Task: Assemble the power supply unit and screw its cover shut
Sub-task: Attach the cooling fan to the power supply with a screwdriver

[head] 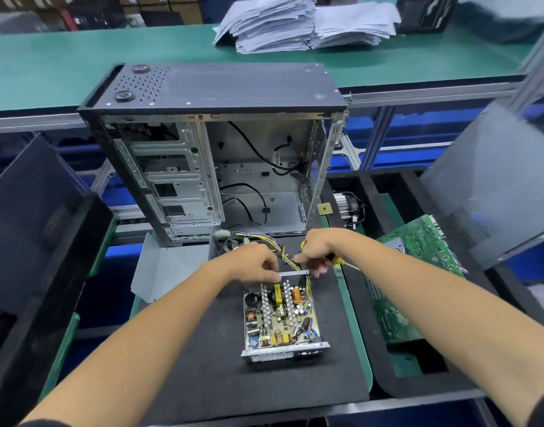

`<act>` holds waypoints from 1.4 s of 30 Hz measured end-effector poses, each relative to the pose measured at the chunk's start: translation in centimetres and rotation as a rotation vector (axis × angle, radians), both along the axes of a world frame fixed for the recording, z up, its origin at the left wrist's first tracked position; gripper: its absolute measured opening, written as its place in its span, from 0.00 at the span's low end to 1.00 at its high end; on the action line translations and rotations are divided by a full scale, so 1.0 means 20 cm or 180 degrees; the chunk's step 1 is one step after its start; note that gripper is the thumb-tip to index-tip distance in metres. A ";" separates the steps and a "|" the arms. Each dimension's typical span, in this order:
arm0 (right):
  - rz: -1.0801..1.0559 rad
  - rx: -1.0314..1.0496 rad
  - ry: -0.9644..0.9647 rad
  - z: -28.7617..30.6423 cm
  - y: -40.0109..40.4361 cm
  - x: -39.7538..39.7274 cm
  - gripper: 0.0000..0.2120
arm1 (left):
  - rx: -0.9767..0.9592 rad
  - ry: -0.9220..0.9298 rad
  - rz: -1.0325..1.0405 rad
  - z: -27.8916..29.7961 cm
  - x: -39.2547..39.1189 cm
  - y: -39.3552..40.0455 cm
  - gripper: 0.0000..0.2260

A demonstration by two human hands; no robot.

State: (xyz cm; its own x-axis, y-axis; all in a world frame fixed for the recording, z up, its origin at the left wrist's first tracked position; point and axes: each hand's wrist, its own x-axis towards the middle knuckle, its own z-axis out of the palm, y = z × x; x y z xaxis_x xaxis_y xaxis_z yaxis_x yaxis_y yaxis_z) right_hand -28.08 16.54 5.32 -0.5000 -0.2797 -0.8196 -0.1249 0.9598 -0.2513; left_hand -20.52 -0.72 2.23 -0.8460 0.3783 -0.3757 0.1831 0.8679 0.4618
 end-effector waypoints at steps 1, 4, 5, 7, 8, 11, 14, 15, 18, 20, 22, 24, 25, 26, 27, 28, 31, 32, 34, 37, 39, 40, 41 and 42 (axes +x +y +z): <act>-0.0112 -0.0104 -0.0046 -0.01 0.00 0.01 0.22 | -0.0075 0.0061 -0.0036 0.00 0.00 0.01 0.10; -0.0362 -0.0278 0.0025 -0.03 -0.03 0.03 0.18 | -0.0205 0.0243 -0.0133 -0.01 -0.01 0.01 0.09; -0.0344 -0.0257 0.0037 -0.03 -0.04 0.03 0.17 | -0.0208 0.0269 -0.0149 -0.01 -0.01 0.01 0.09; -0.0280 -0.0212 0.0033 -0.04 -0.04 0.03 0.16 | -0.0194 0.0280 -0.0150 -0.01 -0.01 0.01 0.09; -0.0253 -0.0197 0.0041 -0.04 -0.03 0.03 0.15 | -0.0178 0.0268 -0.0138 -0.01 -0.01 0.01 0.09; -0.0110 -0.0196 0.0085 -0.03 -0.02 0.02 0.13 | -0.0120 0.0212 -0.0088 -0.01 -0.01 0.01 0.09; 0.0330 -0.0224 0.0759 -0.01 -0.02 0.00 0.07 | 0.0247 0.0251 0.0219 0.01 -0.02 0.01 0.12; 0.0451 -0.0231 0.1086 -0.01 -0.01 -0.02 0.08 | 0.0348 0.0318 0.0382 0.02 -0.03 0.01 0.11; 0.0660 -0.0258 0.1584 -0.02 0.01 -0.07 0.14 | 0.0270 0.0602 0.0680 0.06 -0.07 0.02 0.08; 0.0781 -0.0274 0.1690 -0.04 0.01 -0.09 0.16 | 0.0076 0.0713 0.0699 0.07 -0.10 0.03 0.06; 0.0806 -0.0289 0.1719 -0.07 0.02 -0.09 0.16 | -0.0066 0.0790 0.0678 0.07 -0.12 0.06 0.06; 0.0724 -0.0234 0.1682 -0.11 0.02 -0.09 0.11 | -0.0097 0.0806 0.0710 0.06 -0.13 0.08 0.06; 0.0677 -0.0219 0.1639 -0.13 0.02 -0.09 0.07 | -0.0112 0.0802 0.0725 0.05 -0.13 0.09 0.06; 0.0648 -0.0212 0.1594 -0.16 0.02 -0.10 0.05 | -0.0135 0.0793 0.0726 0.04 -0.13 0.10 0.06; 0.0637 -0.0217 0.1554 -0.18 0.02 -0.10 0.05 | -0.0154 0.0774 0.0720 0.03 -0.13 0.11 0.06; 0.0648 -0.0221 0.1534 -0.21 0.02 -0.11 0.08 | -0.0165 0.0758 0.0724 0.01 -0.13 0.11 0.06; 0.0787 -0.0204 0.1536 -0.27 0.01 -0.12 0.10 | -0.0127 0.0765 0.0903 -0.02 -0.14 0.11 0.07; 0.0830 -0.0211 0.1545 -0.28 0.00 -0.12 0.08 | -0.0074 0.0777 0.1010 -0.03 -0.15 0.11 0.07; 0.0895 -0.0230 0.1549 -0.30 -0.03 -0.13 0.04 | 0.0081 0.0797 0.1207 -0.05 -0.16 0.08 0.08; 0.0958 -0.0181 0.1542 -0.32 -0.06 -0.14 0.05 | 0.0210 0.0806 0.1353 -0.08 -0.16 0.05 0.08; 0.0980 -0.0183 0.1554 -0.33 -0.08 -0.14 0.11 | 0.0245 0.0780 0.1373 -0.09 -0.16 0.03 0.08; 0.0984 -0.0188 0.1552 -0.33 -0.09 -0.14 0.13 | 0.0257 0.0760 0.1381 -0.10 -0.16 0.02 0.07; 0.0999 -0.0188 0.1553 -0.34 -0.09 -0.14 0.14 | 0.0271 0.0739 0.1393 -0.10 -0.16 0.01 0.07; 0.1018 -0.0184 0.1561 -0.34 -0.09 -0.14 0.14 | 0.0292 0.0724 0.1410 -0.10 -0.16 0.01 0.07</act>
